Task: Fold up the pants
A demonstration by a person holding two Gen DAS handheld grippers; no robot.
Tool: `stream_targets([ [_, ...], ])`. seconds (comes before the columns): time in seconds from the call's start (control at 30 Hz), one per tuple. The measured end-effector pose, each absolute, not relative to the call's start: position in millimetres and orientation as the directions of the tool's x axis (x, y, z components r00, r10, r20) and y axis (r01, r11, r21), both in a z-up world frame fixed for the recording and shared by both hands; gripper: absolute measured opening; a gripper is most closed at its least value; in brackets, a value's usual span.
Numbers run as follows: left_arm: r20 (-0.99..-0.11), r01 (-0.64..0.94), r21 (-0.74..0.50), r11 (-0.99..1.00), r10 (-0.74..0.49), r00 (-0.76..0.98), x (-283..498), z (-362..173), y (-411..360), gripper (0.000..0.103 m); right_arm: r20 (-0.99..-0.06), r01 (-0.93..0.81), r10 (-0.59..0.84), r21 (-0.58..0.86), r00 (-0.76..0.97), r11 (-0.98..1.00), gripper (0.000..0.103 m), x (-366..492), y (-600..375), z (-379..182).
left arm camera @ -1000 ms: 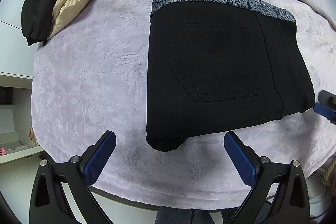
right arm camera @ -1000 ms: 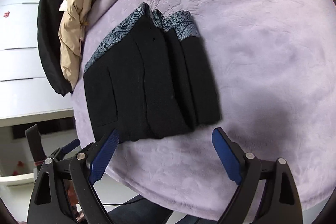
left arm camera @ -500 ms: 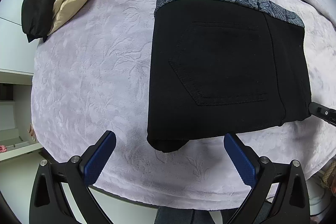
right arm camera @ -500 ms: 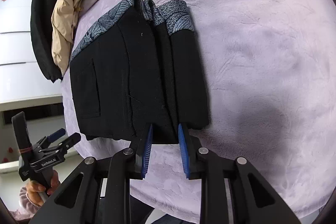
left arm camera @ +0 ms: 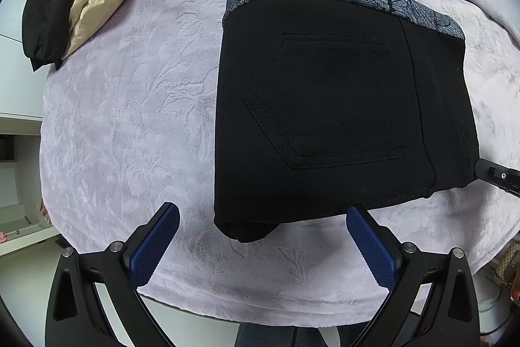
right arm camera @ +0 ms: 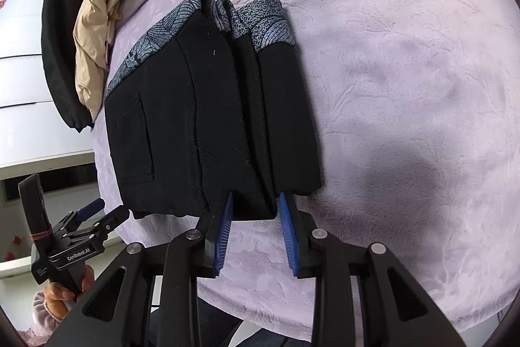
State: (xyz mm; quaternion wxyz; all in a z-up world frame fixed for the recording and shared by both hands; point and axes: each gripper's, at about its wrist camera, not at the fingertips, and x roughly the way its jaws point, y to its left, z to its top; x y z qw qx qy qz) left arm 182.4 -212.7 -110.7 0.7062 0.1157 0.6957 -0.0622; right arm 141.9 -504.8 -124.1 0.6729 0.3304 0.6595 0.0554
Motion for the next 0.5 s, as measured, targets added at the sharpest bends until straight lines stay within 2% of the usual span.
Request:
stream_targets([
  [0.07, -0.997, 0.247, 0.076, 0.966, 0.073, 0.023, 182.8, -111.4, -211.7, 0.103, -0.855, 0.359, 0.503, 0.511, 0.123, 0.781, 0.048, 141.8, -508.0, -122.2],
  [0.13, -0.997, 0.246, 0.071, 0.967, 0.068, 0.02, 184.0, -112.3, -210.8, 0.103, -0.858, 0.356, 0.498, 0.507, 0.123, 0.785, 0.061, 142.0, -510.7, -120.2],
  [0.27, -0.999, 0.238, 0.034, 0.971, 0.032, 0.013, 191.8, -115.4, -206.5, 0.103, -0.856, 0.344, 0.498, 0.512, 0.135, 0.787, 0.076, 145.0, -516.4, -116.4],
  [0.3, -1.0, 0.236, 0.012, 0.972, 0.009, 0.011, 195.0, -116.0, -204.9, 0.103, -0.856, 0.34, 0.497, 0.513, 0.14, 0.788, 0.081, 145.9, -517.5, -115.5],
  [0.4, -0.995, 0.227, -0.094, 0.969, -0.095, -0.007, 208.7, -118.3, -196.3, 0.103, -0.843, 0.325, 0.51, 0.537, 0.172, 0.778, 0.084, 149.5, -525.3, -113.1],
  [0.5, -0.981, 0.216, -0.191, 0.958, -0.189, -0.033, 228.2, -125.0, -186.4, 0.103, -0.803, 0.318, 0.564, 0.594, 0.19, 0.739, 0.094, 153.4, -533.6, -117.9],
])
